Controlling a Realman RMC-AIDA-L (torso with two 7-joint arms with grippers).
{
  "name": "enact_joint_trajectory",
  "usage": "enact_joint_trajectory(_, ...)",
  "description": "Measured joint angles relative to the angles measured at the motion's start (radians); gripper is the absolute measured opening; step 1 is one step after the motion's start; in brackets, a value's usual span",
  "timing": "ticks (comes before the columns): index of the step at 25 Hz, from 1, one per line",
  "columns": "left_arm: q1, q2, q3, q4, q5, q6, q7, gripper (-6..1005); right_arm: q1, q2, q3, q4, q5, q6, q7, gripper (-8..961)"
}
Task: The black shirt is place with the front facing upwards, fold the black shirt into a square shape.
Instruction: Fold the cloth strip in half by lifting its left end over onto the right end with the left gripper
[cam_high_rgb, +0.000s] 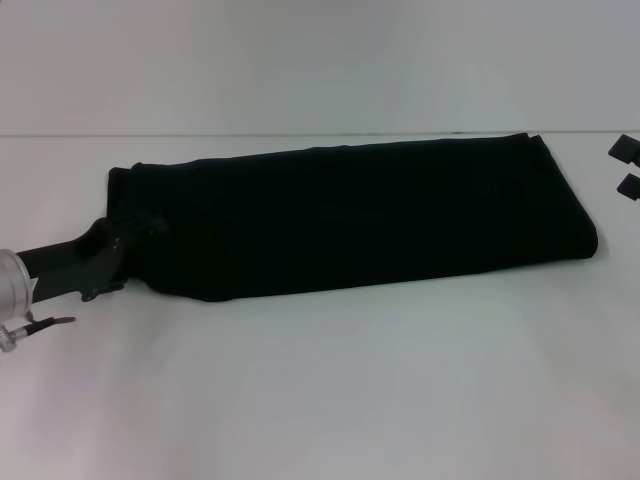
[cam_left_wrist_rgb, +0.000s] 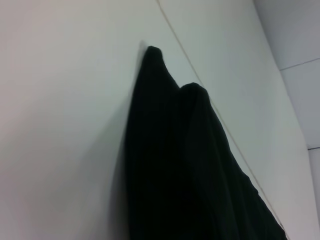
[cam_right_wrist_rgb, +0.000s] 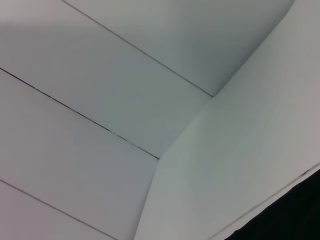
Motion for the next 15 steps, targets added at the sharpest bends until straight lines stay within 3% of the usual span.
enact_joint_trajectory(2, 0.000, 0.001, 0.002, -0.001, 0.001, 0.003, 0.000, 891, 0.000, 0.000, 0.001, 0.000, 0.000, 0.000, 0.000, 941)
enact_joint_trajectory(7, 0.001, 0.003, 0.001, -0.002, 0.004, 0.002, -0.003, 688, -0.001, 0.000, 0.002, 0.001, 0.000, 0.000, 0.000, 941)
enact_joint_trajectory(10, 0.001, 0.004, 0.003, -0.001, 0.006, -0.001, -0.003, 459, -0.001, 0.000, 0.002, 0.002, 0.000, -0.001, 0.000, 941)
enact_joint_trajectory(15, -0.003, 0.004, 0.005, -0.002, 0.007, -0.005, 0.001, 360, 0.000, 0.000, 0.003, 0.002, 0.000, -0.001, 0.000, 941)
